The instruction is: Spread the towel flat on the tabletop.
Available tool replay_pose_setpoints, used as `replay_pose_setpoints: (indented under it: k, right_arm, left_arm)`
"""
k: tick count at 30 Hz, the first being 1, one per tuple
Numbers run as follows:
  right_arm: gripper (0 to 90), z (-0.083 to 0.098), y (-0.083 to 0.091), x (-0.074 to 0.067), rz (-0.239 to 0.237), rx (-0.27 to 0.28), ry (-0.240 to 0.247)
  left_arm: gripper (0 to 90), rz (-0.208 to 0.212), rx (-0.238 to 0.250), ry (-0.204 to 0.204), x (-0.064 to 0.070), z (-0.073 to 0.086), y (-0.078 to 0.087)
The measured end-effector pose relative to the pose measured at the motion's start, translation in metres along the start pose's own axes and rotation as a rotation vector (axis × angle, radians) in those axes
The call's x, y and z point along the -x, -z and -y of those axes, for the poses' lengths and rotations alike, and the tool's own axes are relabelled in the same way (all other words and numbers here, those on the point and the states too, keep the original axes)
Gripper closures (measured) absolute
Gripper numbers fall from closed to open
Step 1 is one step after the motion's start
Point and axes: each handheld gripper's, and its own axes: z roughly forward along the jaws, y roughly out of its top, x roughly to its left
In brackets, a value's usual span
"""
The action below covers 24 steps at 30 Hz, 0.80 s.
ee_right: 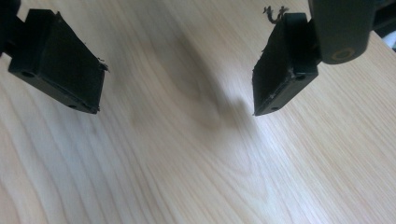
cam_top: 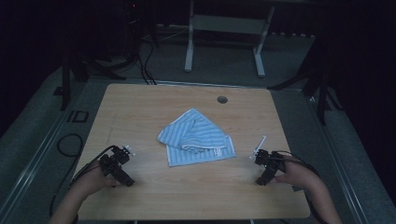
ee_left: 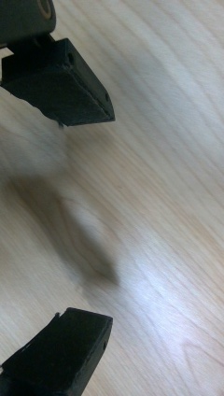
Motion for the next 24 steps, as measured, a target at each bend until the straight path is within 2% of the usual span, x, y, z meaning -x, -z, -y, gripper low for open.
replay_pose_setpoints:
  k: [8, 10, 14, 17, 22, 24]
  right_arm:
    - [16.9, -0.028, -0.002, -0.006, 0.003, -0.003, 0.063]
    - [20.5, -0.036, -0.002, -0.007, -0.004, 0.001, 0.076]
    - [22.0, -0.053, -0.004, -0.011, -0.01, -0.004, 0.113]
    - [26.7, -0.065, -0.005, -0.014, -0.004, -0.01, 0.139]
    - [33.5, -0.086, -0.006, -0.021, 0.011, -0.005, 0.188]
    - [36.0, -0.094, -0.007, -0.024, 0.021, -0.002, 0.205]
  left_arm:
    - [4.0, -0.002, -0.009, -0.038, 0.006, -0.022, -0.001]
    - [5.2, 0.005, -0.001, -0.043, 0.007, -0.029, -0.001]
    - [5.5, -0.004, 0.005, -0.066, 0.011, -0.042, -0.001]
    - [13.9, -0.001, 0.008, -0.086, 0.013, -0.053, -0.001]
    - [14.6, -0.012, 0.009, -0.096, 0.013, -0.069, -0.004]
    - [19.1, -0.015, 0.015, -0.101, 0.013, -0.074, -0.004]
